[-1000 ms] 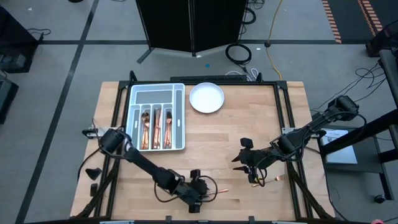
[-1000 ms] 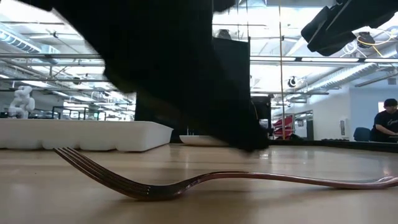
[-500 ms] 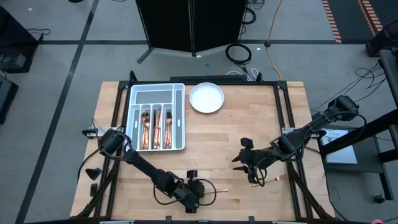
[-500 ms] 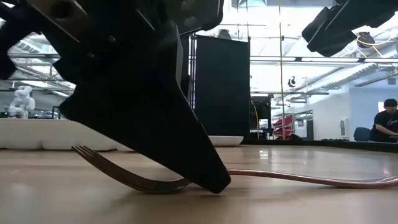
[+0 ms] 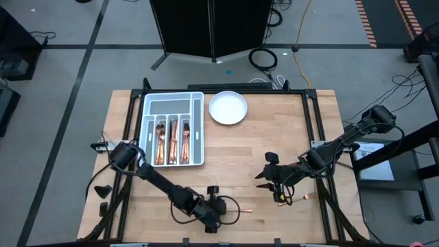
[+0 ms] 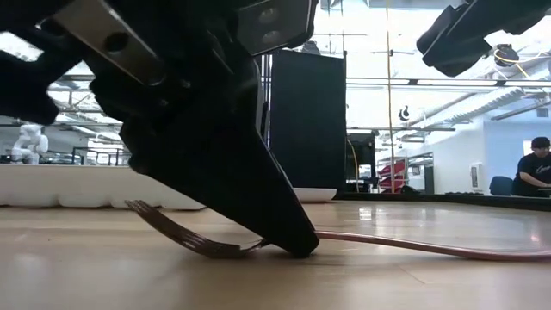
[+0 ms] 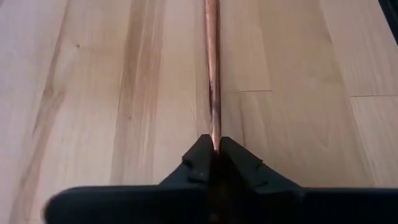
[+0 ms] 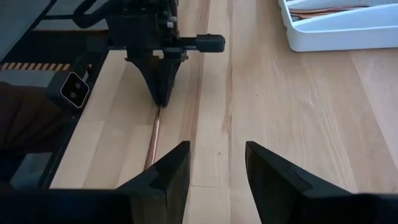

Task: Sort silverware
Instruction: Put the fork on the silverware tray

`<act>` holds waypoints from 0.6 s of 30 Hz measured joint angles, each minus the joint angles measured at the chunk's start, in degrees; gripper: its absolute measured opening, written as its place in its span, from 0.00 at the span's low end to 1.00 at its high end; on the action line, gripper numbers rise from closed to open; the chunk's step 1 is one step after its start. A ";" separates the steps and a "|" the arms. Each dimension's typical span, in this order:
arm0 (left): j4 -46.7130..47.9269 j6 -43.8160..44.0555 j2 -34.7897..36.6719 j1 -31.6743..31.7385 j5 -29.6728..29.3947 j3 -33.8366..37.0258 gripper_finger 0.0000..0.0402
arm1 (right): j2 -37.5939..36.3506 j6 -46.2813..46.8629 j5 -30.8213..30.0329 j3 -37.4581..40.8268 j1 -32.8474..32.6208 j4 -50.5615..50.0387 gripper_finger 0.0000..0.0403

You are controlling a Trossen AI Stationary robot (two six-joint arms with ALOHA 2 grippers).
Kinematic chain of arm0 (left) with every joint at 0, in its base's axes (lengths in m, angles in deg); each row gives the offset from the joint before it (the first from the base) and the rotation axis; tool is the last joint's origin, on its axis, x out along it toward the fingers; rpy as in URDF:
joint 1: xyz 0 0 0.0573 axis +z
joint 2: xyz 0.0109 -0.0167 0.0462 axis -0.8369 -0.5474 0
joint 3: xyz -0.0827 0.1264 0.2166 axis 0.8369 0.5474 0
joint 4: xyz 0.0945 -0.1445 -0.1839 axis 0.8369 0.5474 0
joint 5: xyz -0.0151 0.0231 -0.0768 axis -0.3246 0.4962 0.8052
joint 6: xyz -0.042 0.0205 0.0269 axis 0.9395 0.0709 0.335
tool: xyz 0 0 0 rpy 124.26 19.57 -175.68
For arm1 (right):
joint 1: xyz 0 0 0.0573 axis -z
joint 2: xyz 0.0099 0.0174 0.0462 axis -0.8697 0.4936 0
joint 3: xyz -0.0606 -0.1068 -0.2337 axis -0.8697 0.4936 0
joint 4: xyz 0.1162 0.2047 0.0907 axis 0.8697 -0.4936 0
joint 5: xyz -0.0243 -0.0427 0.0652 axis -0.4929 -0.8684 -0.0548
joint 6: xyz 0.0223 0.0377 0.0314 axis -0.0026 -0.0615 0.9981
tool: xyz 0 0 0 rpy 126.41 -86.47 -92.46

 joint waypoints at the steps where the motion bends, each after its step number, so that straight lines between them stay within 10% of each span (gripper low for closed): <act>1: -0.02 -0.02 0.04 0.17 0.22 0.00 0.04 | 0.00 -0.05 0.00 0.00 0.00 0.20 0.36; 18: 11.91 -16.40 13.37 1.85 1.60 0.15 0.01 | 0.00 -0.54 0.00 0.02 0.00 0.32 0.36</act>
